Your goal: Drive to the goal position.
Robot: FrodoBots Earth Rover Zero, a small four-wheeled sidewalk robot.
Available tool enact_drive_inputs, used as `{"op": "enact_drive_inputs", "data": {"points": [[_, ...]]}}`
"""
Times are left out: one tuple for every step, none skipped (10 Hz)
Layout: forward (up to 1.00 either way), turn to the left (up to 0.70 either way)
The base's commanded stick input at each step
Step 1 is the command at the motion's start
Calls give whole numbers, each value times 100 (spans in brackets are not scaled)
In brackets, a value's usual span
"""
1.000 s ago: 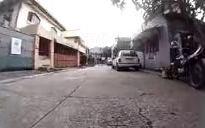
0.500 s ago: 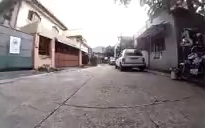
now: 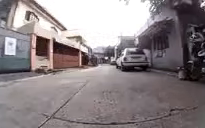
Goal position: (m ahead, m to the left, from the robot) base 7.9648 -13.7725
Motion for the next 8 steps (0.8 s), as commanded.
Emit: {"op": "enact_drive_inputs", "data": {"points": [[70, 0], [70, 0], [70, 0], [70, 0], [70, 0], [70, 0], [70, 0], [70, 0]]}}
